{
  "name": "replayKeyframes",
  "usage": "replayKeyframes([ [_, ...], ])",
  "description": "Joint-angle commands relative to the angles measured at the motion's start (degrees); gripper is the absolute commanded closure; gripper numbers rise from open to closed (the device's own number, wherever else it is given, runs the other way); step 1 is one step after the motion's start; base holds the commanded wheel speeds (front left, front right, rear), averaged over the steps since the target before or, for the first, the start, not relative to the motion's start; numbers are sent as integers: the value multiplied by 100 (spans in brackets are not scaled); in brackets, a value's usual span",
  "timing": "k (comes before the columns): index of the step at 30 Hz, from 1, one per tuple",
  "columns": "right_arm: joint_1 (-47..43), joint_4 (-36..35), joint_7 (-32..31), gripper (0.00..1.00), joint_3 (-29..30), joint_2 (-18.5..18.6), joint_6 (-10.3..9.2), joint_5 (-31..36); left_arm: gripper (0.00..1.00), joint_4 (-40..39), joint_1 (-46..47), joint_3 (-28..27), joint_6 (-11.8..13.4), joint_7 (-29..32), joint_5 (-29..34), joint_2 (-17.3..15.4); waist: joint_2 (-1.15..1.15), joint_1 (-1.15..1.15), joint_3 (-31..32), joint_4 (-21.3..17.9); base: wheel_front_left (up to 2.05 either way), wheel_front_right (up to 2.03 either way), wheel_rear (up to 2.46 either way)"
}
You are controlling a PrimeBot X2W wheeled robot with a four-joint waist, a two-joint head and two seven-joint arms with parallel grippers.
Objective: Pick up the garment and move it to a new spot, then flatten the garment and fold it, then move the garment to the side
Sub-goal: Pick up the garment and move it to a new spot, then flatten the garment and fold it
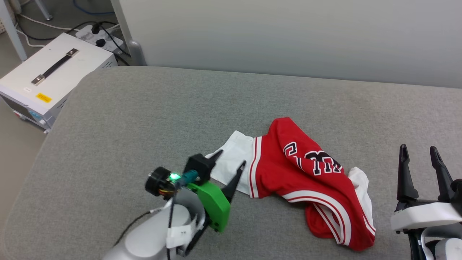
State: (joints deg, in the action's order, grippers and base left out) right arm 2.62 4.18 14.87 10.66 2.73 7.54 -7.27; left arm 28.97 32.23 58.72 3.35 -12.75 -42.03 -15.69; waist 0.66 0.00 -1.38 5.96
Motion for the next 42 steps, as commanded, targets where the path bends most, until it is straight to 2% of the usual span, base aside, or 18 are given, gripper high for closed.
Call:
replayKeyframes([
  [1,-120,-18,13,0,15,15,-5,28,0,-207,-102,-211,228,-122,45,-215,-66,0,218,256,0,0,0],
  [4,-179,-24,13,0,20,15,-5,61,0,-799,-341,-804,636,-214,151,-601,-66,0,210,287,0,0,0],
  [6,-207,-27,13,0,16,15,-5,95,0,-1318,-598,-1302,804,-220,347,-759,-66,0,193,286,0,0,0],
  [8,-231,-35,13,0,9,15,-5,127,0,-1779,-992,-1772,826,-222,513,-811,-66,0,178,269,0,0,0],
  [9,-256,-43,13,0,-5,15,-5,157,0,-2102,-1423,-2172,775,-223,702,-799,-66,0,172,237,0,0,0],
  [11,-289,-32,13,0,-36,15,-5,182,0,-2329,-1884,-2591,704,-223,820,-665,-66,0,184,191,0,0,0],
  [17,-367,9,13,0,-71,15,-5,211,0,-2601,-2844,-3495,228,-224,1379,-131,-66,0,207,124,0,0,0],
  [25,-567,139,13,0,-19,15,-5,305,0,-2411,-3207,-4067,-379,-224,2105,419,-66,0,254,167,0,0,0],
  [28,-599,231,-72,0,-83,15,-5,616,0,-2368,-3216,-4237,-555,-224,2286,550,-66,0,237,198,0,0,0],
  [30,-549,271,-358,0,-57,15,-5,654,0,-2348,-3209,-4342,-646,-224,2398,623,-66,0,205,225,0,0,0],
  [33,-456,290,-1147,0,-124,135,-5,753,0,-2328,-3178,-4464,-765,-224,2543,739,-66,0,114,295,0,0,0],
  [39,-252,255,-3263,0,-82,354,-5,206,0,-2253,-3120,-4581,-922,-225,2757,921,-66,0,-96,457,0,0,0],
  [42,-186,82,-4084,0,-199,650,-5,26,0,-2217,-3082,-4597,-978,-225,2826,995,-66,0,-214,569,0,0,0],
])
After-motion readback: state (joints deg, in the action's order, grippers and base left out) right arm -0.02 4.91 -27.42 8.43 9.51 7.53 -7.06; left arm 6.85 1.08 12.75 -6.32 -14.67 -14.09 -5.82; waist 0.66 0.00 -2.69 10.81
